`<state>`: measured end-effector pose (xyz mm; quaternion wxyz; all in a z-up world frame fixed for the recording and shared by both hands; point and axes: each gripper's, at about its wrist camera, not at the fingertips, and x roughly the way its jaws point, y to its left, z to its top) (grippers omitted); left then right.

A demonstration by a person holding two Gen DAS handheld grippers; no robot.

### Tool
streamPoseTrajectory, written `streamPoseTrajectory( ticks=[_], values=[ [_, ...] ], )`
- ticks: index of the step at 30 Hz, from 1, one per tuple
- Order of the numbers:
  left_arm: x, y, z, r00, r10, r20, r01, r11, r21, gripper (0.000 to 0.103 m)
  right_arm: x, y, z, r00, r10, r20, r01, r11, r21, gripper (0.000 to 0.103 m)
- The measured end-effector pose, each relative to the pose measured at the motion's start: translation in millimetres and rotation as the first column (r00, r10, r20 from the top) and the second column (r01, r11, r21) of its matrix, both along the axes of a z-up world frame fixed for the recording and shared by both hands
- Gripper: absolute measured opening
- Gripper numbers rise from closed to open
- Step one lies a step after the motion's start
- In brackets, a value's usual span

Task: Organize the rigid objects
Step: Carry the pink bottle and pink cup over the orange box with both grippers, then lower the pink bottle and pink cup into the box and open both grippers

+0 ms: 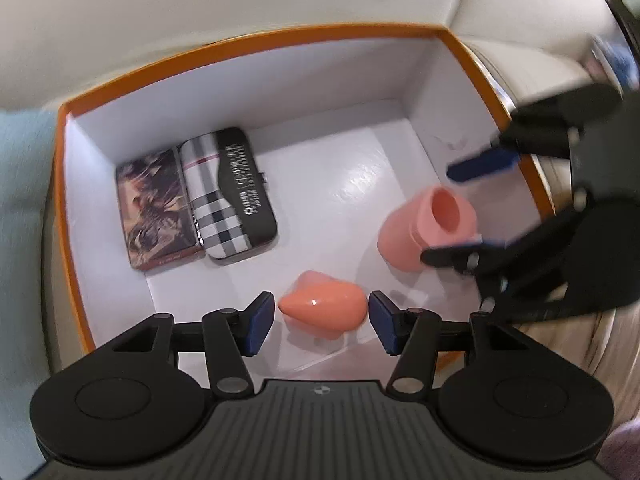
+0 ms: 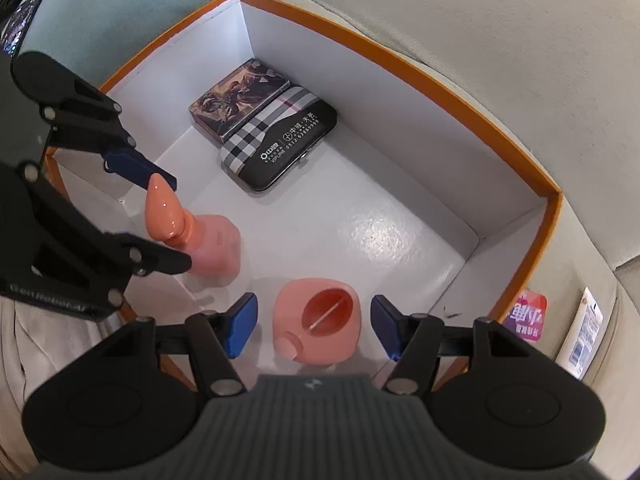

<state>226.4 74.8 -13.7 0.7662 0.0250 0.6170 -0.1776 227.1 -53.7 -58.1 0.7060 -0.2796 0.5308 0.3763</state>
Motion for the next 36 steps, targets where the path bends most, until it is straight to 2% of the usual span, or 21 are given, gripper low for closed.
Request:
streamPoseTrajectory(
  ticks=[3, 5, 7, 8, 13, 16, 22, 26, 30, 32, 34, 36],
  values=[
    [4, 4, -4, 0.995, 0.091, -0.050, -0.092, 0.996, -0.011, 0.062, 2, 4, -5, 1.000, 0.007, -0.004, -0.007, 1.000, -0.021, 0.061],
    [3, 4, -9, 0.988, 0.133, -0.082, -0.135, 0.991, -0.012, 0.056, 3, 5, -9, 1.000, 0.009, -0.014, -0.009, 0.999, -0.040, 0.060],
    [3, 5, -12, 0.982, 0.164, -0.097, -0.169, 0.985, -0.043, 0.043, 1, 4, -12, 1.000, 0.018, -0.015, -0.019, 0.998, -0.053, 0.054],
    [2, 4, -12, 0.981, 0.168, -0.098, -0.174, 0.983, -0.050, 0.038, 1, 3, -12, 1.000, 0.021, -0.014, -0.022, 0.998, -0.054, 0.054],
    [2, -6, -4, 0.994, 0.099, -0.048, -0.098, 0.995, 0.023, 0.034, -2, 0, -11, 1.000, 0.027, -0.012, -0.028, 0.998, -0.056, 0.054],
    [2, -14, 2, 0.999, 0.041, -0.005, -0.041, 0.998, 0.057, 0.030, -2, 0, -10, 1.000, 0.028, -0.007, -0.028, 0.998, -0.052, 0.054],
    [21, -23, 23, 0.993, 0.007, 0.120, -0.010, 1.000, 0.023, 0.028, 11, 0, 1, 1.000, -0.001, 0.028, 0.001, 1.000, -0.013, 0.054],
    [39, -32, 29, 0.964, -0.007, 0.267, -0.006, 0.999, 0.046, 0.028, 26, 5, 7, 0.997, -0.032, 0.069, 0.031, 0.999, 0.018, 0.053],
    [52, -35, 24, 0.930, 0.029, 0.367, -0.036, 0.999, 0.012, 0.028, 46, 10, 5, 0.986, -0.094, 0.135, 0.090, 0.995, 0.039, 0.053],
    [51, -36, 19, 0.912, 0.020, 0.410, -0.032, 0.999, 0.023, 0.028, 54, 12, 3, 0.976, -0.130, 0.173, 0.121, 0.991, 0.060, 0.053],
    [46, -36, 12, 0.901, 0.023, 0.433, -0.039, 0.999, 0.027, 0.028, 56, 15, -1, 0.965, -0.149, 0.216, 0.136, 0.988, 0.073, 0.053],
    [42, -30, 4, 0.907, 0.045, 0.419, -0.059, 0.998, 0.021, 0.028, 54, 17, -6, 0.959, -0.155, 0.237, 0.141, 0.987, 0.077, 0.053]
  ],
)
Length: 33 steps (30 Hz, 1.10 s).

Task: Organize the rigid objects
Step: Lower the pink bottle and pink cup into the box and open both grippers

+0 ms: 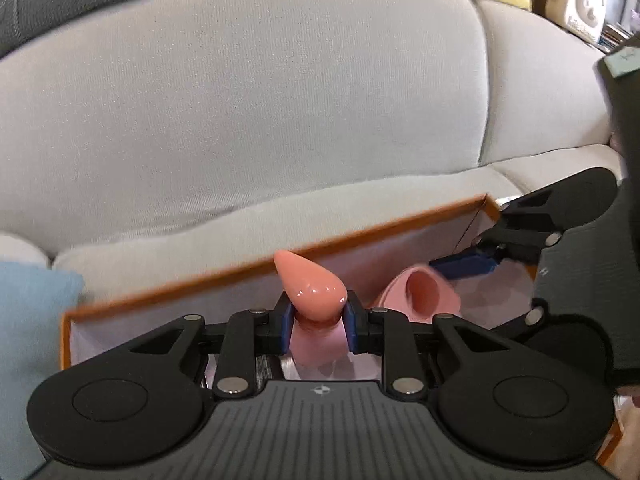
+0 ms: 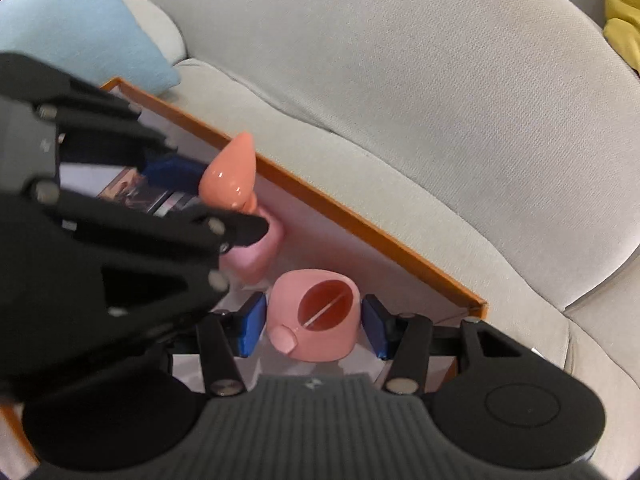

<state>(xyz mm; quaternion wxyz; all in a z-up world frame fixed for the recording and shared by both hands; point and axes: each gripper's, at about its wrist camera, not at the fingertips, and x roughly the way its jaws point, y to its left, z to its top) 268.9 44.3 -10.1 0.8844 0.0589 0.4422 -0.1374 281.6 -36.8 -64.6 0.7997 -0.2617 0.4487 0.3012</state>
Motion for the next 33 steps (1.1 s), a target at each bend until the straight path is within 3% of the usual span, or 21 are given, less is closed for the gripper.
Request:
streamPoseTrajectory(
  ticks=[4, 9, 13, 15, 17, 20, 26, 33],
  values=[
    [-12, 11, -13, 0.999, 0.033, -0.038, -0.035, 0.999, -0.035, 0.028, -12, 1, -2, 0.999, 0.014, 0.041, -0.013, 1.000, -0.018, 0.054],
    [-23, 7, -13, 0.990, 0.077, -0.119, -0.081, 0.996, -0.029, 0.028, -23, 0, 1, 1.000, 0.028, 0.014, -0.027, 0.995, -0.092, 0.054],
    [-23, 12, -23, 0.954, 0.133, -0.270, -0.156, 0.986, -0.066, 0.025, -31, -2, -4, 0.998, 0.053, -0.036, -0.058, 0.985, -0.164, 0.054],
    [-25, 14, -31, 0.942, 0.133, -0.309, -0.163, 0.984, -0.075, 0.022, -36, -4, -12, 0.995, 0.067, -0.077, -0.081, 0.978, -0.193, 0.054],
    [-23, 13, -39, 0.932, 0.145, -0.333, -0.169, 0.985, -0.045, 0.021, -47, -2, -16, 0.994, 0.104, -0.033, -0.109, 0.969, -0.223, 0.054],
    [-15, 17, -49, 0.904, 0.169, -0.394, -0.216, 0.973, -0.077, 0.019, -50, 4, -17, 0.996, 0.086, -0.008, -0.086, 0.970, -0.227, 0.054],
    [0, 15, -57, 0.873, 0.210, -0.440, -0.291, 0.949, -0.125, 0.017, -44, 6, -20, 0.996, 0.085, 0.002, -0.083, 0.976, -0.200, 0.053],
    [6, 12, -60, 0.878, 0.238, -0.415, -0.321, 0.936, -0.142, 0.019, -24, 8, -31, 1.000, -0.006, -0.011, 0.004, 0.989, -0.150, 0.054]
  ],
)
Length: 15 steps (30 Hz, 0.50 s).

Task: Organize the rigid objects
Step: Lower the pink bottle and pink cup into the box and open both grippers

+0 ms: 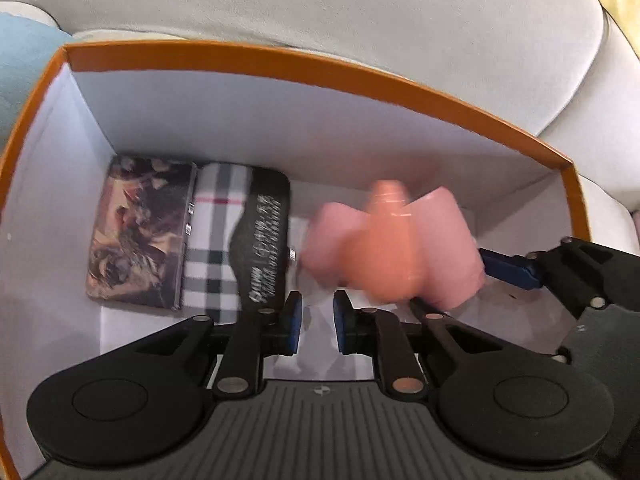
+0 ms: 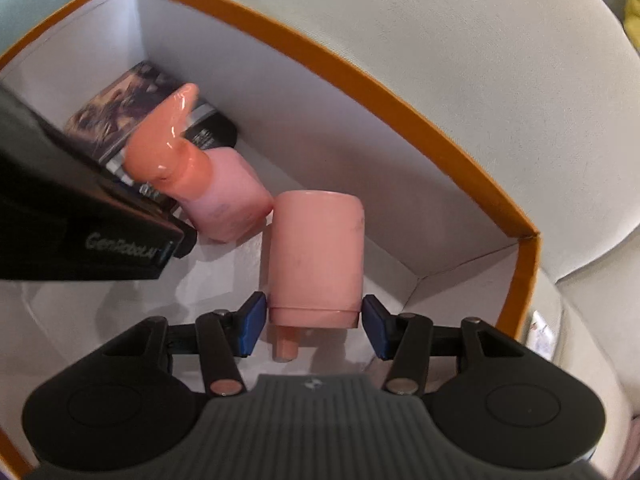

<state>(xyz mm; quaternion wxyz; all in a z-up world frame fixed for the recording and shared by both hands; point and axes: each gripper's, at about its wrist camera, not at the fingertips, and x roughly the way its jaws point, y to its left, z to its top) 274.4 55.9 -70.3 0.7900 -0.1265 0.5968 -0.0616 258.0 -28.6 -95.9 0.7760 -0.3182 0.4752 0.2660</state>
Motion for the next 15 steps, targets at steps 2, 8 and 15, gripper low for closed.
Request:
streamPoseTrajectory(
  ticks=[2, 8, 15],
  values=[
    [-1, 1, -3, 1.000, -0.026, 0.000, 0.026, 0.999, -0.021, 0.023, 4, -4, 2, 1.000, -0.013, -0.013, 0.014, 0.999, 0.044, 0.054],
    [-14, -7, 5, 0.990, -0.134, 0.034, 0.133, 0.991, 0.021, 0.040, 8, -11, 8, 0.998, 0.036, -0.055, -0.031, 0.996, 0.079, 0.060],
    [-25, 20, 11, 0.981, -0.176, 0.081, 0.178, 0.984, -0.018, 0.048, 3, -21, 26, 0.987, 0.138, -0.076, -0.130, 0.986, 0.103, 0.062]
  ],
)
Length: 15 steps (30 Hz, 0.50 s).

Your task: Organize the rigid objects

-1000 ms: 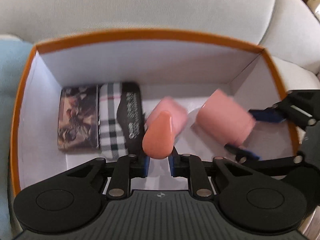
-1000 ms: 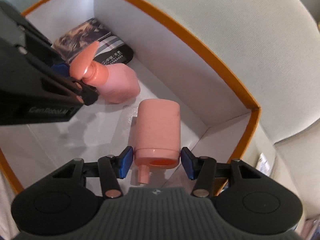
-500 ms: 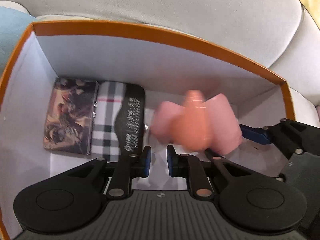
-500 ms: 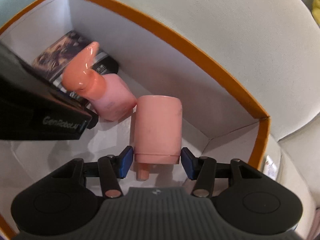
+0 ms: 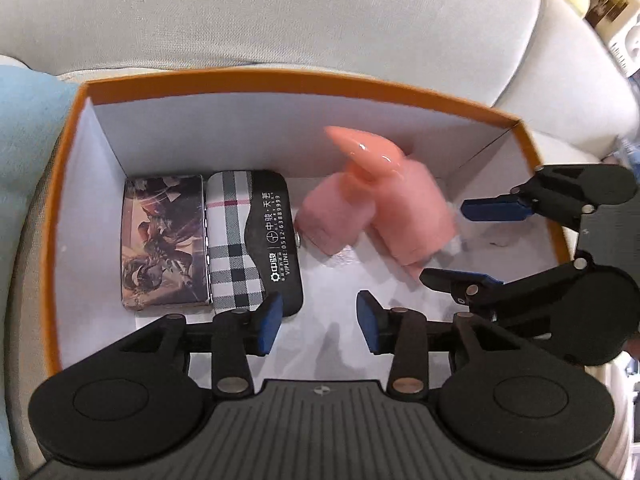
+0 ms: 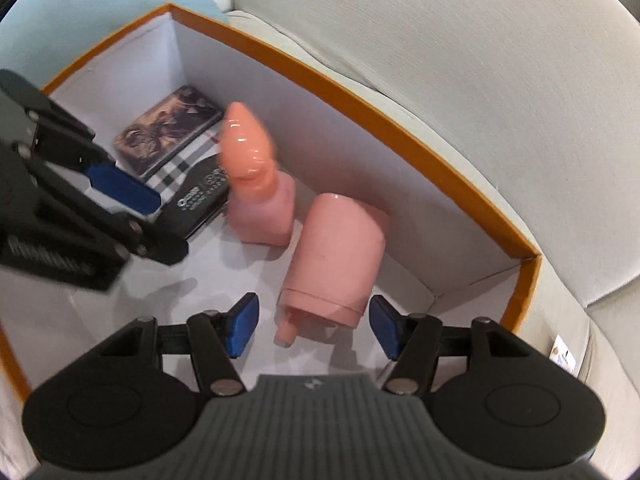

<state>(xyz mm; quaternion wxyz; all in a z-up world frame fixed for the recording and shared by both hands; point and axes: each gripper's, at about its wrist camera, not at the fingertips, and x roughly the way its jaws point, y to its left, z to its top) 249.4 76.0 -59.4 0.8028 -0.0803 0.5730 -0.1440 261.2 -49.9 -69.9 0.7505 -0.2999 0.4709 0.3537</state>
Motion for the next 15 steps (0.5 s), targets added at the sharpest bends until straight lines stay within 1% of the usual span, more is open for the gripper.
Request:
streamPoseTrajectory(
  ticks=[2, 6, 7, 8, 11, 13, 14, 15],
  values=[
    [-3, 4, 6, 0.999, 0.003, 0.034, -0.002, 1.000, -0.009, 0.048, -1, -2, 5, 1.000, 0.018, -0.005, -0.018, 1.000, 0.009, 0.062],
    [4, 9, 12, 0.993, 0.005, 0.116, -0.003, 1.000, -0.024, 0.048, -2, -2, 17, 1.000, 0.005, 0.007, -0.006, 1.000, 0.023, 0.062],
    [5, 11, 22, 0.991, 0.008, 0.132, -0.004, 0.999, -0.035, 0.048, 0, -2, 19, 1.000, -0.003, 0.009, 0.002, 0.999, 0.032, 0.062],
    [19, 11, 30, 0.989, 0.015, 0.146, -0.008, 0.999, -0.046, 0.048, 1, -1, 22, 1.000, -0.013, 0.010, 0.013, 0.999, 0.037, 0.062],
    [23, 8, 40, 0.980, 0.077, 0.184, -0.060, 0.994, -0.092, 0.048, 2, -1, 28, 0.999, -0.033, 0.014, 0.032, 0.998, 0.053, 0.062],
    [28, 10, 45, 0.977, 0.125, 0.170, -0.105, 0.986, -0.126, 0.048, 1, -1, 31, 0.999, -0.031, 0.017, 0.030, 0.997, 0.065, 0.062],
    [32, 11, 45, 0.978, 0.150, 0.147, -0.132, 0.983, -0.126, 0.048, 5, 0, 33, 1.000, -0.024, 0.018, 0.023, 0.998, 0.063, 0.061],
    [37, 10, 42, 0.977, 0.177, 0.120, -0.163, 0.980, -0.111, 0.048, 7, 1, 32, 1.000, -0.021, 0.021, 0.019, 0.998, 0.059, 0.061]
  ],
)
